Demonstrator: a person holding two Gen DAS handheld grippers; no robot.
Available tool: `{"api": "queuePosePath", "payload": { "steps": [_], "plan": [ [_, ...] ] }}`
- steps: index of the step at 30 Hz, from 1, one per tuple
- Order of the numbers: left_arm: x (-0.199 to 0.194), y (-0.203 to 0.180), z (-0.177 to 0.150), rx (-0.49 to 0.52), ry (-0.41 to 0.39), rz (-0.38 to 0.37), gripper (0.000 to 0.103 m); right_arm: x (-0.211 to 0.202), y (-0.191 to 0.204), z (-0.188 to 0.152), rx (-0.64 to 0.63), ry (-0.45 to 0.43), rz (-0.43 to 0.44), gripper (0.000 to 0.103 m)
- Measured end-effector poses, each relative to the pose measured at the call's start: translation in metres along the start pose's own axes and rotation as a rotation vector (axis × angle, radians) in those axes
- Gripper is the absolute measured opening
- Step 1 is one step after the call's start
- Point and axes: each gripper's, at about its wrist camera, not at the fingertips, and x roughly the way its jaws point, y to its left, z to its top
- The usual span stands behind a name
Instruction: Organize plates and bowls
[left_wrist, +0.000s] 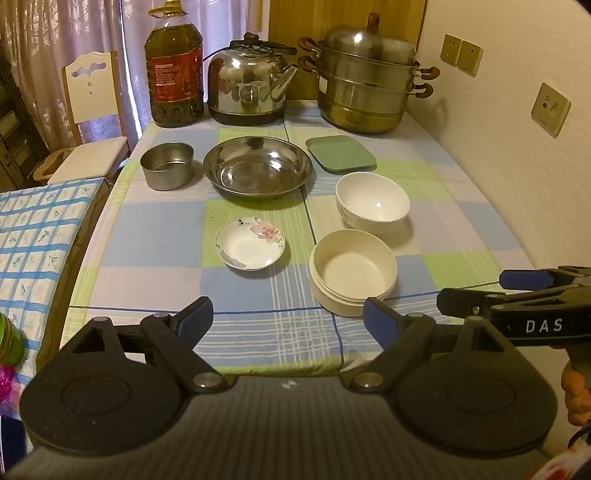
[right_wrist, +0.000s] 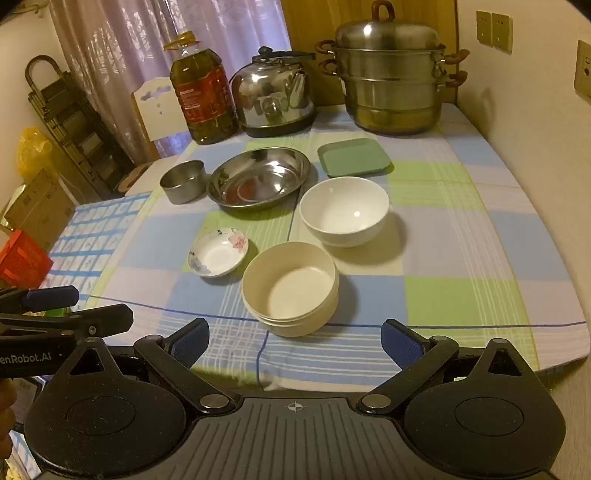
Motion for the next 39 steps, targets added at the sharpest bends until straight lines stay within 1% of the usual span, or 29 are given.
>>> {"api": "queuePosePath", "payload": {
  "steps": [16, 20, 28, 30, 39],
  "plan": [
    [0.0, 0.0, 0.0, -0.006, 0.005, -0.004, 0.087, 0.002, -0.001, 0.002, -0.001, 0.002, -0.003, 0.099],
    [0.007, -0.001, -0.007, -0.008, 0.009, -0.005, 0.087, 0.003, 0.0, 0.003, -0.001, 0.004, -0.004, 0.099],
    [0.01, -0.001, -0.004, -0.014, 0.017, -0.01, 0.087, 0.0, -0.001, 0.008, 0.001, 0.007, -0.005, 0.099],
    [0.01, 0.0, -0.004, -0.014, 0.019, -0.01, 0.087, 0.004, -0.004, 0.002, 0.001, 0.008, -0.005, 0.099],
    [0.01, -0.001, -0.003, -0.016, 0.023, -0.011, 0.087, 0.004, -0.004, 0.004, 0.001, 0.011, -0.005, 0.099]
  ]
}}
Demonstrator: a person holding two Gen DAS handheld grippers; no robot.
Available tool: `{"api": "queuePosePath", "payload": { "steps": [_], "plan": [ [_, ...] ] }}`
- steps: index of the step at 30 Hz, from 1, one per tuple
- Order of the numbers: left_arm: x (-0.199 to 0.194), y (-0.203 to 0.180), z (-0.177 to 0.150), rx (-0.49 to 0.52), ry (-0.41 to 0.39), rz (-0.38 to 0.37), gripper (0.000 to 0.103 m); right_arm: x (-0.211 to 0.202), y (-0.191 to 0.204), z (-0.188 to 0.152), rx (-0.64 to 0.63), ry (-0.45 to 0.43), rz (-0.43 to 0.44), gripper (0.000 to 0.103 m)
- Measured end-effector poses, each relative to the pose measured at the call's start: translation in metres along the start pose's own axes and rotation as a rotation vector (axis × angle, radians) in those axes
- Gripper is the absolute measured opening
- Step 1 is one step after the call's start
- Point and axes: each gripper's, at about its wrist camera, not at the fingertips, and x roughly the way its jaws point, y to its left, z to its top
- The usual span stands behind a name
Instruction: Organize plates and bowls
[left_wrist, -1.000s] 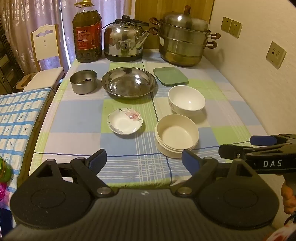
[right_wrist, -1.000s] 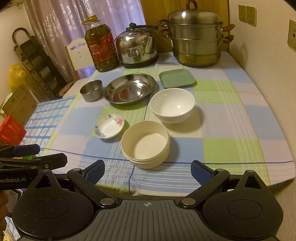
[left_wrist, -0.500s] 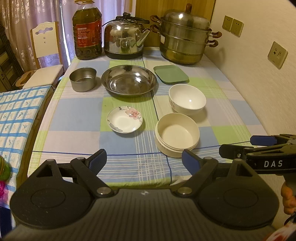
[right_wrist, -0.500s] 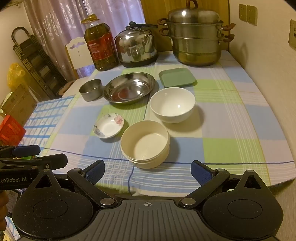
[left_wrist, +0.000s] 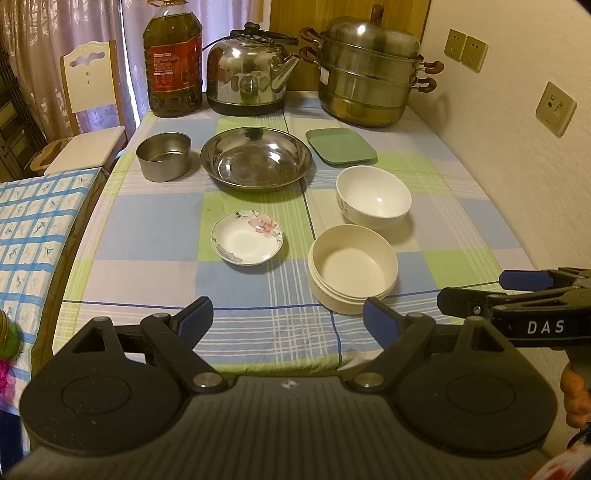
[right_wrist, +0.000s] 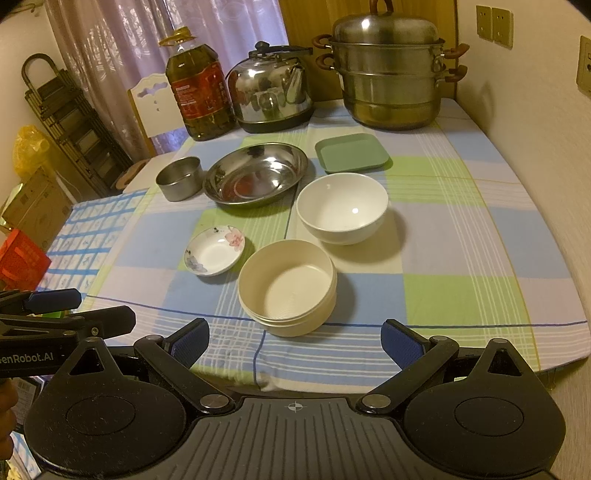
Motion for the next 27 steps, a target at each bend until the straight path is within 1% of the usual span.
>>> {"api": "queuePosePath", "payload": {
  "steps": [25, 27],
  "plan": [
    [0.0029, -0.001, 0.0002, -0.002, 0.007, -0.001, 0.087, -0.0039, -0.0019, 0.0041, 0.001, 0.004, 0.001, 0.099],
    [0.003, -0.001, 0.0003, -0.002, 0.007, -0.002, 0.087, 0.0006, -0.0046, 0.0037, 0.001, 0.005, 0.001, 0.099]
  ]
}}
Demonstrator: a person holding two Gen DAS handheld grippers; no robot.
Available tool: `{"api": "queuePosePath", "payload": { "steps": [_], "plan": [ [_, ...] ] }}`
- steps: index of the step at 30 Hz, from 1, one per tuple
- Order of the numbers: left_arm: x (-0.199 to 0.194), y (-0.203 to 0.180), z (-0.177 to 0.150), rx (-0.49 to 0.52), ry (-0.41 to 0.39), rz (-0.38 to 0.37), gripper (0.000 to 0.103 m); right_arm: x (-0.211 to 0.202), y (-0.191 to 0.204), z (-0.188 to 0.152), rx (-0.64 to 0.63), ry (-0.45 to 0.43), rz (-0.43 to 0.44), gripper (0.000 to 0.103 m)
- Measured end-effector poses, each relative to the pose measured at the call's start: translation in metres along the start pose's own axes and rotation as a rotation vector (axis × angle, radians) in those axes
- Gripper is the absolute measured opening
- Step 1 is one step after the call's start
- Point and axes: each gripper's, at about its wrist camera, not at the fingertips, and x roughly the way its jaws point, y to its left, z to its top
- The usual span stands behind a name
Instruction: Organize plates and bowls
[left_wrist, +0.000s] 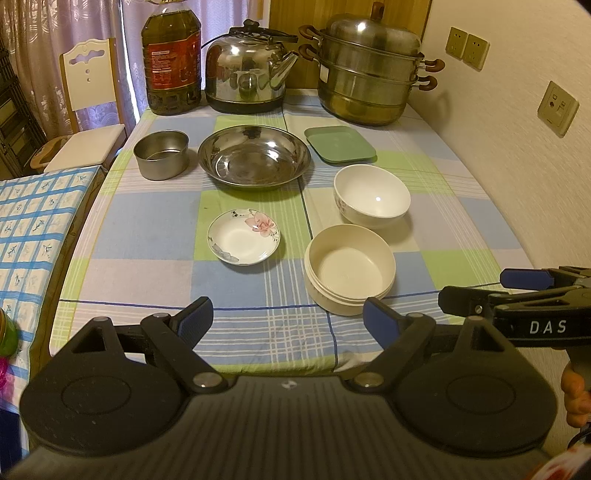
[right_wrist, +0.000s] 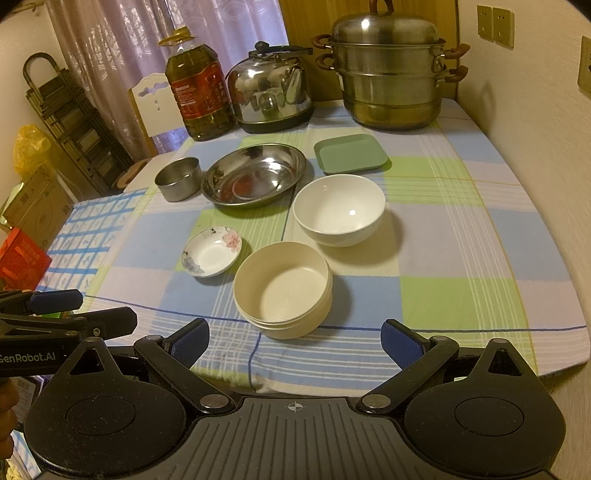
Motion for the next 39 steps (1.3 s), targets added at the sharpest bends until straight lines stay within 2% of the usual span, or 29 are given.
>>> {"api": "queuePosePath", "payload": {
  "steps": [20, 39],
  "plan": [
    [0.007, -0.009, -0.002, -0.004, 0.009, -0.001, 0.087, -0.001, 0.001, -0.001, 0.003, -0.002, 0.002, 0.099],
    [0.002, -0.018, 0.0, -0.028, 0.025, 0.001, 0.087, -0.008, -0.018, 0.003, 0.008, 0.004, 0.02, 0.099]
  ]
}}
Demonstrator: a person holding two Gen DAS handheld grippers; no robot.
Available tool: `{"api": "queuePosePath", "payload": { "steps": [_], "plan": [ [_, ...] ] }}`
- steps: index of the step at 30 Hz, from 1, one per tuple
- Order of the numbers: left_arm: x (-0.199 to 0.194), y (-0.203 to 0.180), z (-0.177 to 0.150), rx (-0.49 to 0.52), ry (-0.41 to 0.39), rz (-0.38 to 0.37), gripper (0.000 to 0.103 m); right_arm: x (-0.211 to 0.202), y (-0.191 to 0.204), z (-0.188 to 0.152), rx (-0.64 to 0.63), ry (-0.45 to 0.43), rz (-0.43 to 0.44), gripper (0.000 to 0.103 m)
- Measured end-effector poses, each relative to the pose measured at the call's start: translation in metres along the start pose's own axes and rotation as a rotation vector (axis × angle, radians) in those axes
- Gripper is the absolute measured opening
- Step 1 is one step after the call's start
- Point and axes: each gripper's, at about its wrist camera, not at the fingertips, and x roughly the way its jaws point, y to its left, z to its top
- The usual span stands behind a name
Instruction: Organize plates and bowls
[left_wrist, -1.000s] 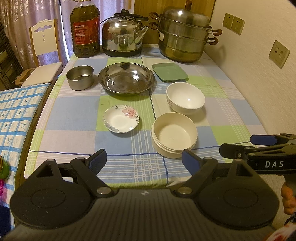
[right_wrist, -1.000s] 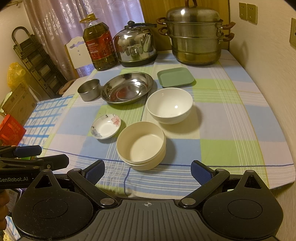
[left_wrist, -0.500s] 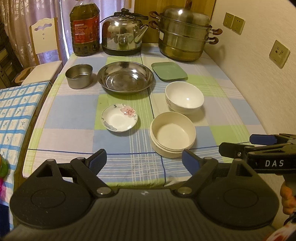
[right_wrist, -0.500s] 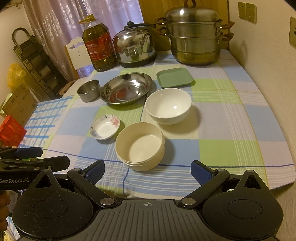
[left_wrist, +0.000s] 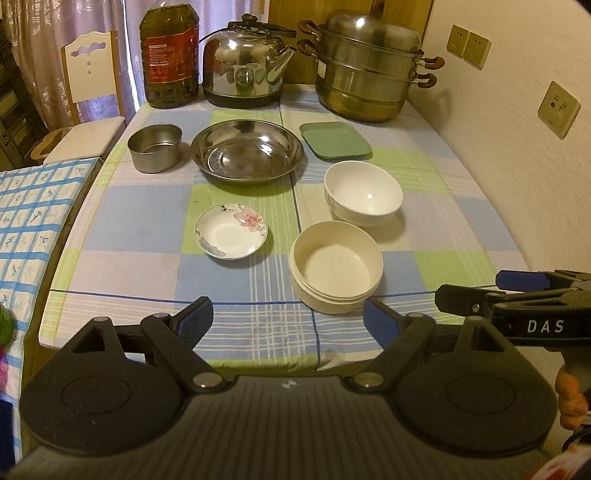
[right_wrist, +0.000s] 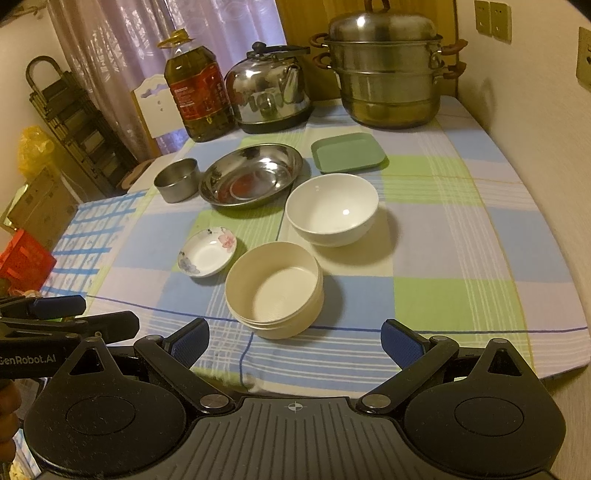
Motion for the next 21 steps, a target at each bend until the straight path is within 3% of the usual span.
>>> {"api": "queuePosePath", "payload": {
  "steps": [9, 21],
  "plan": [
    [0.006, -0.013, 0.011, 0.008, 0.008, 0.008, 0.087, -0.003, -0.022, 0.0, 0.05, -0.01, -0.02, 0.099],
    [0.047, -0.004, 0.057, 0.026, -0.006, -0.011, 0.086, 0.006, -0.075, 0.021, 0.209, -0.062, -0.057, 0.099]
  ]
}}
